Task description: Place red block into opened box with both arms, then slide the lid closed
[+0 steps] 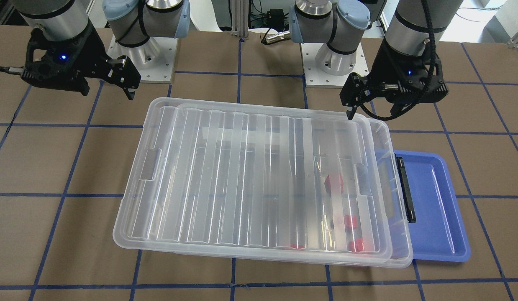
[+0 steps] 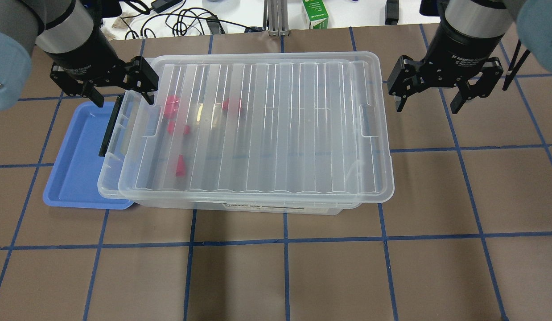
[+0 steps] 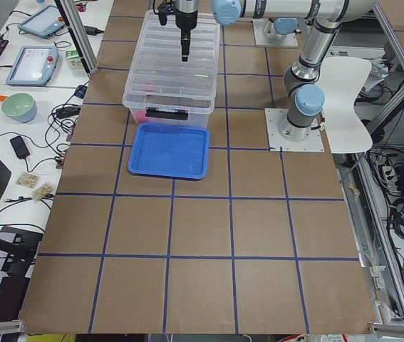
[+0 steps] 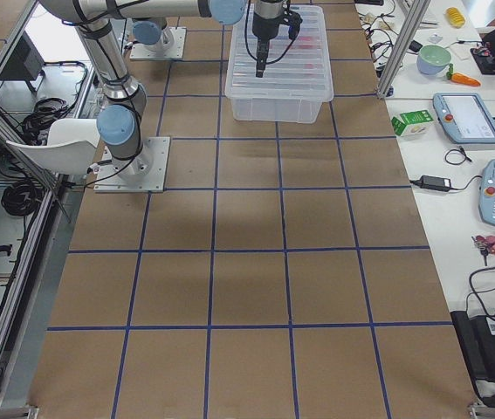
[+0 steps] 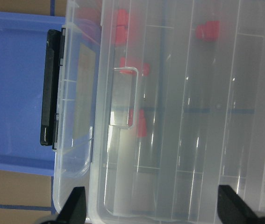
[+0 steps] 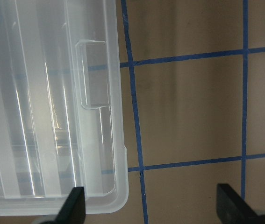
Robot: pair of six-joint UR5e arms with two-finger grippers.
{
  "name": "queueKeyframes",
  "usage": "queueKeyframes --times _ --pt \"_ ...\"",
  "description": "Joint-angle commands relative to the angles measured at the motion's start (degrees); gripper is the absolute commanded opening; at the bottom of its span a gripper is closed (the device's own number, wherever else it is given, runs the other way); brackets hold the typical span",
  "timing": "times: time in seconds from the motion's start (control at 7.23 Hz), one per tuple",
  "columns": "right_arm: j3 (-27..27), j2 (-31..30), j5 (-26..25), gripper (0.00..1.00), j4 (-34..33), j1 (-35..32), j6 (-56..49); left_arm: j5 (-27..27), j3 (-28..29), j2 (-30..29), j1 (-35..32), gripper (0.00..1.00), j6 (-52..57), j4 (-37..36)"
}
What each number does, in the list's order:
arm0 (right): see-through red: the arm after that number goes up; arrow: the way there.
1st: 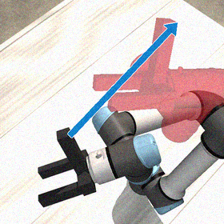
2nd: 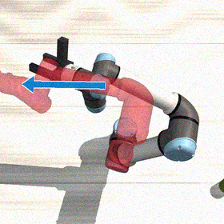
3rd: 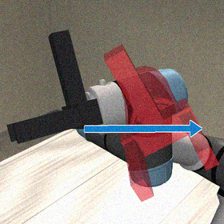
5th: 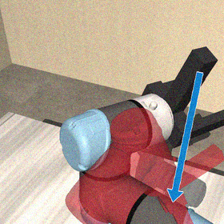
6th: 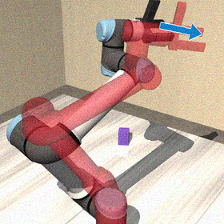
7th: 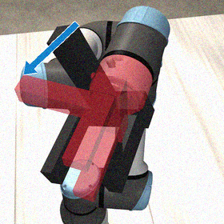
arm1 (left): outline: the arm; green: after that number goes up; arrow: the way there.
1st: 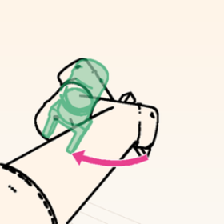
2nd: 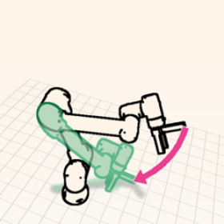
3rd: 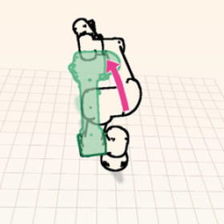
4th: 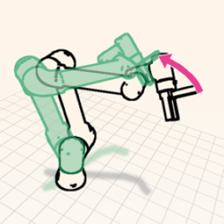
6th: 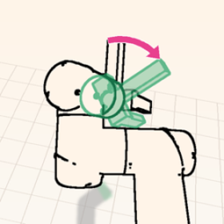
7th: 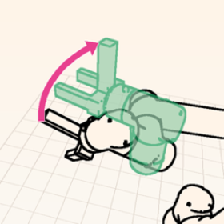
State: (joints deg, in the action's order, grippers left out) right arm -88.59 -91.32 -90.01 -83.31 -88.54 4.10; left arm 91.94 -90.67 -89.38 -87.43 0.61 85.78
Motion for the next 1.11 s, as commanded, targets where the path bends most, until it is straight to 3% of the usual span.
queueKeyframes --times 0.0,0.97 --pt "0.2 -0.6 0.1 1.0 0.3 -0.1 -0.1 0.0 -0.2 0.0 0.0 1.0 0.0 0.0" --pt "-0.6 -0.6 0.1 1.0 -0.4 0.0 -0.6 0.3 -0.4 0.0 -0.1 1.0 0.0 0.0"
